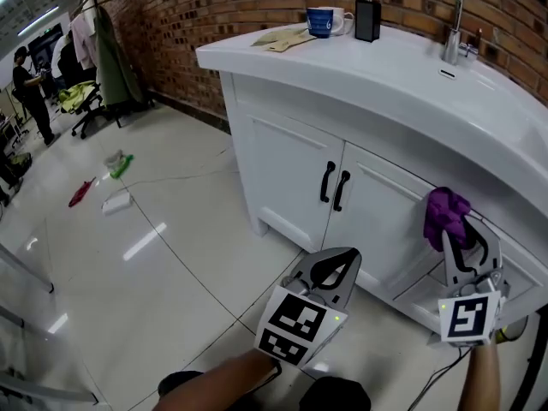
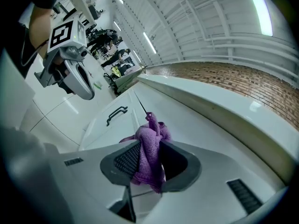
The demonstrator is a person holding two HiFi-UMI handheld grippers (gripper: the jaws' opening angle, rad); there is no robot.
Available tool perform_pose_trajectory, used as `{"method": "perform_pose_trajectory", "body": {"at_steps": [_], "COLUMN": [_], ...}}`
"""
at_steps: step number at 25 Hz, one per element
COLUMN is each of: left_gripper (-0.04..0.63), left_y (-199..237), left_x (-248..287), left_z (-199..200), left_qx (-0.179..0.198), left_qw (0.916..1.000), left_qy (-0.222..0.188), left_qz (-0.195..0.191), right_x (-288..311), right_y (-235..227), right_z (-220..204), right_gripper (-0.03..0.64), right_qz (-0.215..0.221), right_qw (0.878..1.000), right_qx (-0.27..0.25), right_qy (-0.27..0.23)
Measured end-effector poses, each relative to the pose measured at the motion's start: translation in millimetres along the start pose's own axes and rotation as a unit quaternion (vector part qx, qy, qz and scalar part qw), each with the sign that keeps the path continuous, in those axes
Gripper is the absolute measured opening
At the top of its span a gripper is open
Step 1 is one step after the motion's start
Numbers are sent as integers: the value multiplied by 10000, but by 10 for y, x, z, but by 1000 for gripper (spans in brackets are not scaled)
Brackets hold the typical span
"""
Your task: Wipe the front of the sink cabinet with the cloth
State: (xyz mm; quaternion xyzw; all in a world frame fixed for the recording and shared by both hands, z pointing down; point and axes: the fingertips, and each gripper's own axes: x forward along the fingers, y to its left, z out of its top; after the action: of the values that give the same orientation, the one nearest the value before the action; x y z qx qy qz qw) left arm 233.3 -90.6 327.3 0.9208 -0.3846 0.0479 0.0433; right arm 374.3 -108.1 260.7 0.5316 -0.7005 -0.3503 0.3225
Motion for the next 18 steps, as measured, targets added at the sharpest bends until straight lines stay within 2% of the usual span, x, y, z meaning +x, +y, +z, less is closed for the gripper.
{"method": "perform_pose_trajectory", "body": {"at_steps": [13,18], "left_gripper": [5,5], "left_y": [410,713], "left_x": [-309,-425], "left_z": [-93,-107], "left_qx": [-7,-162], "left_qw": [9986,9968], "left_qy": [133,100], "left_qz": [515,781], "right_x": [943,1247], "right_y": [454,562], "right_z": [743,1022], "right_gripper": [115,114], "right_qz": [192,289], "right_qw": [9996,9993], "right_qx": [175,125], "right_qy": [-126,-185]}}
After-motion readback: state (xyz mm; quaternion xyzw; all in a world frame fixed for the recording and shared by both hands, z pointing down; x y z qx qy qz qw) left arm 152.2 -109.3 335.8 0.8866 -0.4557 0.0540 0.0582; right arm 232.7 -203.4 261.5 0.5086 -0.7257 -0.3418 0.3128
